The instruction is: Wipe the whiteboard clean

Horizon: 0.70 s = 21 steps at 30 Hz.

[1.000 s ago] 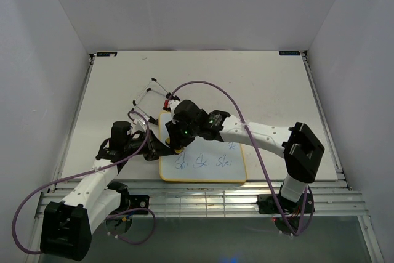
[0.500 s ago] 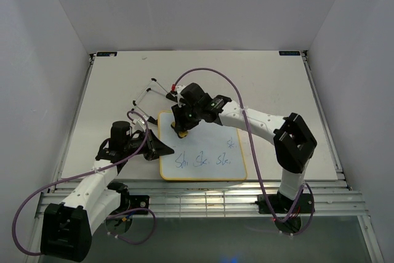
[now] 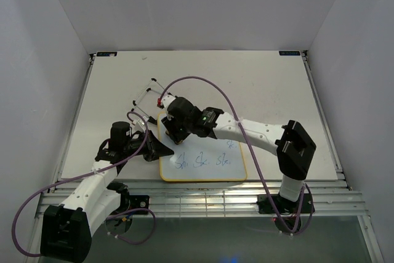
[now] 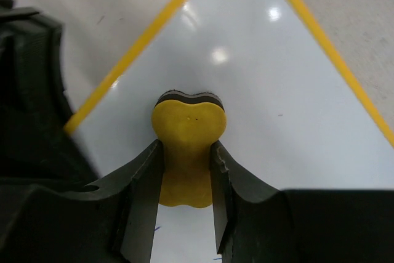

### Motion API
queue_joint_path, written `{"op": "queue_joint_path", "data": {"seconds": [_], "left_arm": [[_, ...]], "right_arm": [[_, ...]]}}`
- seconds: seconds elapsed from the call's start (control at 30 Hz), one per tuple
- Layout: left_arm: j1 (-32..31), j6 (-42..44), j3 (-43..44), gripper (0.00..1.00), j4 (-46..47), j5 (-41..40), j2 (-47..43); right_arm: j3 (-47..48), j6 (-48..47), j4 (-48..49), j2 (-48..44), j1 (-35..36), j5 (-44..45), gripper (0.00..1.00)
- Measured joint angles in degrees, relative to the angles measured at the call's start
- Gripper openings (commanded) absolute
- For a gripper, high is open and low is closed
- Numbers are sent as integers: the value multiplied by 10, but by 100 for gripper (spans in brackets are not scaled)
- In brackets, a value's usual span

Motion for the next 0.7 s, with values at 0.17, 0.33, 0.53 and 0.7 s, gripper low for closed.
{"op": "queue_joint_path", "data": {"seconds": [0.17, 0.33, 0.53, 0.7], "left_arm": [[-1, 5, 0, 0, -7, 3, 0], [-7, 3, 1, 0, -9, 0, -5], [-10, -9, 1, 0, -13, -12, -21], [-11, -16, 1, 0, -1, -12, -21]], "right_arm": [[-37, -12, 24, -29, 45, 22, 27], [-113, -2, 59, -76, 46, 24, 27], [-228, 12, 78, -162, 48, 25, 27], [-261, 15, 61, -201, 60, 23, 28]]}}
